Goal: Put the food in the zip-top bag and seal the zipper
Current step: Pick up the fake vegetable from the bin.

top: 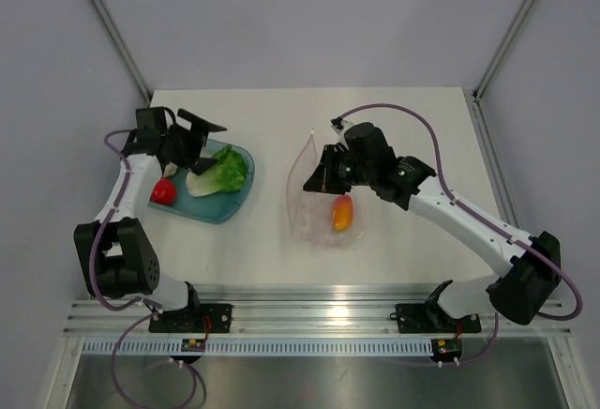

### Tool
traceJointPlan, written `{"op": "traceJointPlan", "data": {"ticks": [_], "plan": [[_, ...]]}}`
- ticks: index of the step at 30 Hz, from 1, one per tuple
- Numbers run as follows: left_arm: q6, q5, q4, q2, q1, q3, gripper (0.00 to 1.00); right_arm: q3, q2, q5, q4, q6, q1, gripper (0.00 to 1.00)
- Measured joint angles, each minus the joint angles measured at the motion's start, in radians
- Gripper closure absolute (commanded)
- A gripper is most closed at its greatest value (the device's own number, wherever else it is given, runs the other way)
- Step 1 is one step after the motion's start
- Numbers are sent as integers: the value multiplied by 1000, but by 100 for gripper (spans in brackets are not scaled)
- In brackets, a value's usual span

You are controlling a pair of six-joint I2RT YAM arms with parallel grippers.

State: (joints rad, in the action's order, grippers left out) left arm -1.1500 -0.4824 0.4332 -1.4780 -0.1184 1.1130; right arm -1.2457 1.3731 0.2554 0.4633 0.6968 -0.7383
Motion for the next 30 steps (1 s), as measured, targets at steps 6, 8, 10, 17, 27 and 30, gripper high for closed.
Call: {"op": "traceJointPlan", "data": {"ticks": [6,8,10,17,27,30], "plan": [[341,192,147,53,45,258,13,4,-14,-2,-3,11,0,92],[446,261,195,89,74,273,14,4,-13,0,-4,15,0,92],[557,348,252,117,123,275,14,4,-11,2,-6,16,0,92],[939,535,324,117,294,207,26,5,3,24,-22,19,0,92],[1350,549,267,112,319,88,27,5,3,27,-24,19,0,92],[1416,545,268,86,327,90,25,5,3,27,-24,19,0,92]]}}
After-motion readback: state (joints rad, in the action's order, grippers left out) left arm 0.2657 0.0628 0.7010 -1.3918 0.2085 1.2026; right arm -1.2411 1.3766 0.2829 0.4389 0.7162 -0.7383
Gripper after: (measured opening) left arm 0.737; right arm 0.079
